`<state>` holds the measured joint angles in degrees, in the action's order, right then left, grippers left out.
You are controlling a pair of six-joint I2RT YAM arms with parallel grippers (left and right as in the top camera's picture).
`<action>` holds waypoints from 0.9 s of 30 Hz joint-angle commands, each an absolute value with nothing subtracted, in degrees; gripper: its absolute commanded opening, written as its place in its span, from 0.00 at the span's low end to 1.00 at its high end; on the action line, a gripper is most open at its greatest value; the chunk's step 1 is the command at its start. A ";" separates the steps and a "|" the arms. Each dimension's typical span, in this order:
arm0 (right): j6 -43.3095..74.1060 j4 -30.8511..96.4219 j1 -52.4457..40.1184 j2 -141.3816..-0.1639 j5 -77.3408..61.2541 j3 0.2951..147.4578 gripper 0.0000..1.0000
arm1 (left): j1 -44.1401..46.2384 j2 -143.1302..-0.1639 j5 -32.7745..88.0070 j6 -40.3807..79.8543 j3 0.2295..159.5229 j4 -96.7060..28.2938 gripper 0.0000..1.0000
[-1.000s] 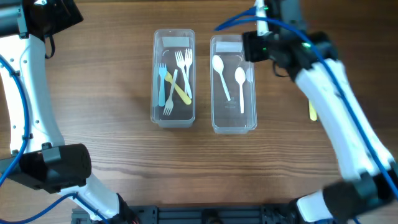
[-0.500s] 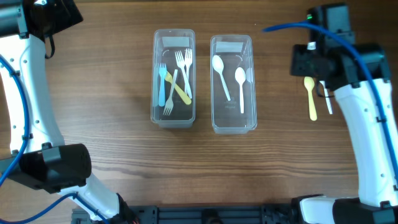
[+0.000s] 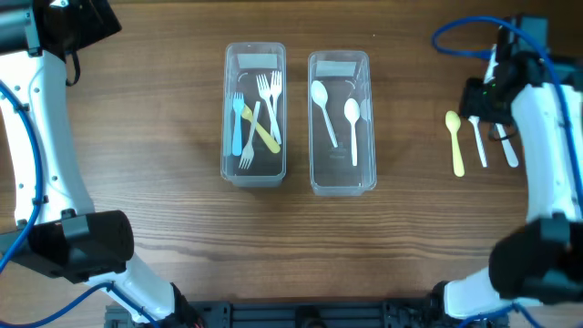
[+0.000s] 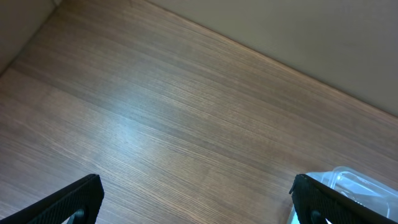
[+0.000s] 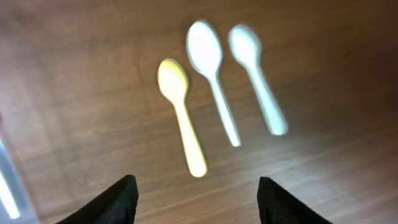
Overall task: Pack container
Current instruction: 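Return the right gripper over the spoons and grasp a white spoon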
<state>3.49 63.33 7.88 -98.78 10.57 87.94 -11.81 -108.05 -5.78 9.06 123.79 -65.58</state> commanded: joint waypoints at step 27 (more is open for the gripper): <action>-10.55 46.26 13.41 -118.19 -1.41 79.75 0.58 | -12.16 -107.83 -6.11 7.94 123.81 -65.43 1.00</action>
